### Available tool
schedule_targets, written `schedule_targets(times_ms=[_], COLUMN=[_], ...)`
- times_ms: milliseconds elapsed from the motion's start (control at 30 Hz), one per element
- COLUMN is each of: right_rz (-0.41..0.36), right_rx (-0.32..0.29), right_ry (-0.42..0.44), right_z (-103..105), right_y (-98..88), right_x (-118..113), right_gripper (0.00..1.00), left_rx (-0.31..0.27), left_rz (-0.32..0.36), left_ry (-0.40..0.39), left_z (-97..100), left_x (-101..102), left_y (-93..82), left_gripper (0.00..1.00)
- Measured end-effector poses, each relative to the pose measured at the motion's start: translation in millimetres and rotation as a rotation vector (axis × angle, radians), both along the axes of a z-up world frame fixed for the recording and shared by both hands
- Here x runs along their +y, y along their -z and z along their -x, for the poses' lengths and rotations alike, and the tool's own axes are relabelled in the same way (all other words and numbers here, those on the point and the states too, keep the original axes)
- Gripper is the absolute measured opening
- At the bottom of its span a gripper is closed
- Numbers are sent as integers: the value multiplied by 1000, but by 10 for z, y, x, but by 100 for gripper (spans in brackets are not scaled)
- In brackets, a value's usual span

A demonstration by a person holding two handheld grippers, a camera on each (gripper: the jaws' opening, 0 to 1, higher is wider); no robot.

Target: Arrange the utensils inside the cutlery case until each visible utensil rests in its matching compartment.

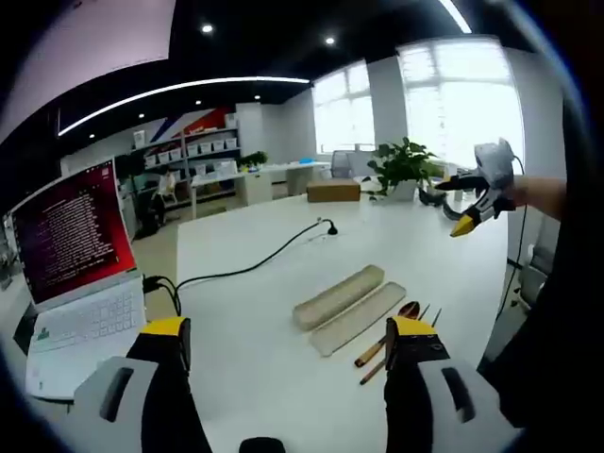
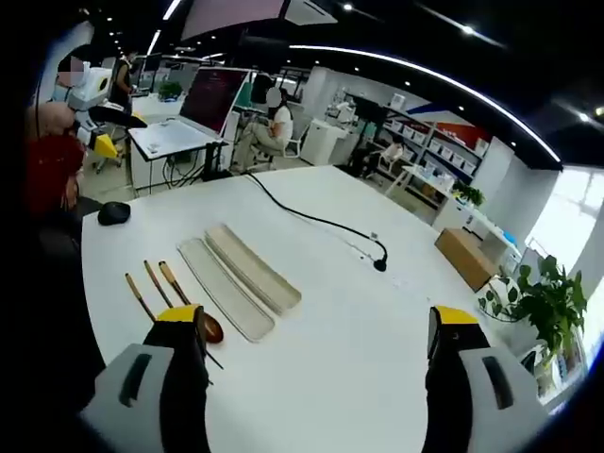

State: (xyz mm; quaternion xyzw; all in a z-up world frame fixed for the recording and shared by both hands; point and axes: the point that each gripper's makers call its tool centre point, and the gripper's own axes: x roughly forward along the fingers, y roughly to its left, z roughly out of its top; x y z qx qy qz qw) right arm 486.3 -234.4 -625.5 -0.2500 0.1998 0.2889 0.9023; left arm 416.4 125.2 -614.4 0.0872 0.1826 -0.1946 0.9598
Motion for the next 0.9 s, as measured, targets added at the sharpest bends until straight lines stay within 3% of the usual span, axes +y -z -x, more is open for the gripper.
schedule_targets(times_ms=[367,900], right_rz=[24,67], right_rx=[-15,-37], right_ry=[-40,-92], right_z=[-16,-60], right_y=[-13,-88], right_x=[123,291], right_gripper=[99,99], left_rx=[-15,-13], left_rz=[10,0], left_ry=[-26,-56], left_z=[63,190], left_x=[87,229], left_y=[-31,-78], left_gripper=[100,100])
